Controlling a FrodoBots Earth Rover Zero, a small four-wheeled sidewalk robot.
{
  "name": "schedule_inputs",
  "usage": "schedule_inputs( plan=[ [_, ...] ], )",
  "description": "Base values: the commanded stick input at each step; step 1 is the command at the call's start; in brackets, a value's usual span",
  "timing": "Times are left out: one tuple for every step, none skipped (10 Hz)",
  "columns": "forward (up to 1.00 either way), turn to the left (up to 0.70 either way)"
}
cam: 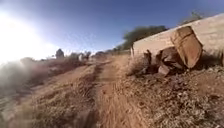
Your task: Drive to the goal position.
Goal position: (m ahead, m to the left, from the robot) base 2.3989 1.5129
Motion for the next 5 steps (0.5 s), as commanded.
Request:
schedule_inputs(
  plan=[
    [0.50,0.00],
    [0.50,0.00],
    [0.50,0.00],
    [0.50,0.00],
    [0.50,0.00]
  ],
)
